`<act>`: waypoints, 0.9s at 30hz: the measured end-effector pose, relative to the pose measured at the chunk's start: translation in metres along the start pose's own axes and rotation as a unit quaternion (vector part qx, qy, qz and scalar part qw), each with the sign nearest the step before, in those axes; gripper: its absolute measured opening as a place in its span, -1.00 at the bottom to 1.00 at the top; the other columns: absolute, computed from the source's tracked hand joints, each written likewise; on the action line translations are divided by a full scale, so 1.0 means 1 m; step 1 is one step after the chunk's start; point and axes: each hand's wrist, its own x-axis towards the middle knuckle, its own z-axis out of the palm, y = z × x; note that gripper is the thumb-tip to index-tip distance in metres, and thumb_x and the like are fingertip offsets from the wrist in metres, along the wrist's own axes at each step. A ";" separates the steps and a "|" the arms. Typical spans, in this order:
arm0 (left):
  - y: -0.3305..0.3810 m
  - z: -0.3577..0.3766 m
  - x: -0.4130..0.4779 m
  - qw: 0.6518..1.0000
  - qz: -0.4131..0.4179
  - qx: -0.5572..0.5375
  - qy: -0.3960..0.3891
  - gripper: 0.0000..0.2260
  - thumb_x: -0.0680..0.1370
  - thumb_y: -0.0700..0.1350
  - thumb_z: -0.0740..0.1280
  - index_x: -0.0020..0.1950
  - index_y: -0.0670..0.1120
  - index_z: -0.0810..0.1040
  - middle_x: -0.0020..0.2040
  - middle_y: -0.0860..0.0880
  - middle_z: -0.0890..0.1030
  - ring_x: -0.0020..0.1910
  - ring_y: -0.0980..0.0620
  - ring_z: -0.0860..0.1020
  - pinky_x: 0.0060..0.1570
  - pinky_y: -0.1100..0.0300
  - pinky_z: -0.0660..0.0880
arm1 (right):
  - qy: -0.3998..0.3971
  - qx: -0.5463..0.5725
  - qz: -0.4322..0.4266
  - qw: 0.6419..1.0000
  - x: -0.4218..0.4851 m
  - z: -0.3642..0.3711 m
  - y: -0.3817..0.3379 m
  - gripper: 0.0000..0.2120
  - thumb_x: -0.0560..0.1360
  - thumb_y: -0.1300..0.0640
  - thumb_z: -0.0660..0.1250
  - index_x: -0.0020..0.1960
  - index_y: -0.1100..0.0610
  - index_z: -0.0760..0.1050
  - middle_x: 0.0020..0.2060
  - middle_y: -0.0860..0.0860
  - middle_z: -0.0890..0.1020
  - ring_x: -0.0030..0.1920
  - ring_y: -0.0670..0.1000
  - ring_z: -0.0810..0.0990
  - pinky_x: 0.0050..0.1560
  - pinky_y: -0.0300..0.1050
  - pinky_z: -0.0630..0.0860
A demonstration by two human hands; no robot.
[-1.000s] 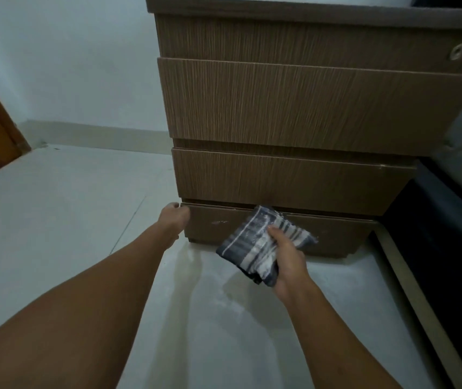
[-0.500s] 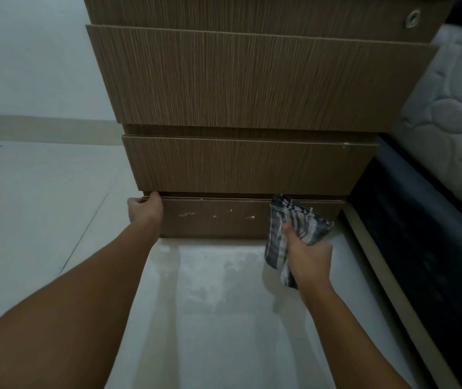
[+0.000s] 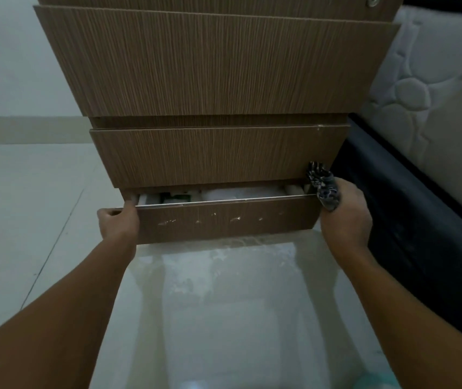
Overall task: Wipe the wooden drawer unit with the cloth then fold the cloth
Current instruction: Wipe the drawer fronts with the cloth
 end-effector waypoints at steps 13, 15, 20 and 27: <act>0.000 -0.007 -0.001 1.000 -0.017 0.006 -0.020 -0.64 0.62 0.02 0.23 0.37 -0.08 0.33 0.33 -0.15 0.45 0.25 -0.20 0.43 0.09 -0.10 0.45 | -0.165 -0.063 -0.080 0.981 0.014 0.018 0.014 -0.60 0.41 0.22 0.31 0.25 0.08 0.49 0.15 0.07 0.57 0.15 0.12 0.49 0.14 0.15 0.48; 0.000 -0.006 -0.001 1.000 -0.018 0.006 -0.020 -0.65 0.63 0.01 0.22 0.38 -0.08 0.32 0.34 -0.15 0.44 0.26 -0.21 0.43 0.08 -0.09 0.44 | -0.168 -0.081 -0.093 0.978 0.016 0.019 0.013 -0.61 0.42 0.23 0.31 0.25 0.08 0.50 0.14 0.07 0.58 0.17 0.13 0.48 0.18 0.12 0.45; -0.001 -0.005 -0.002 1.000 -0.009 0.004 -0.016 -0.64 0.63 0.01 0.22 0.38 -0.09 0.32 0.34 -0.15 0.44 0.24 -0.20 0.42 0.08 -0.08 0.44 | -0.236 -0.135 -0.102 0.957 0.033 0.017 0.003 -0.74 0.48 0.20 0.25 0.15 0.03 0.48 -0.06 0.02 0.56 -0.04 0.06 0.49 -0.07 -0.03 0.40; -0.002 -0.003 -0.003 1.000 -0.003 0.007 -0.012 -0.63 0.62 0.02 0.22 0.38 -0.10 0.31 0.33 -0.16 0.44 0.22 -0.18 0.43 0.14 -0.10 0.44 | -0.108 -0.063 -0.125 0.984 0.046 -0.005 -0.009 -0.62 0.49 0.24 0.29 0.29 0.06 0.46 0.09 0.07 0.61 0.06 0.11 0.56 0.02 -0.04 0.43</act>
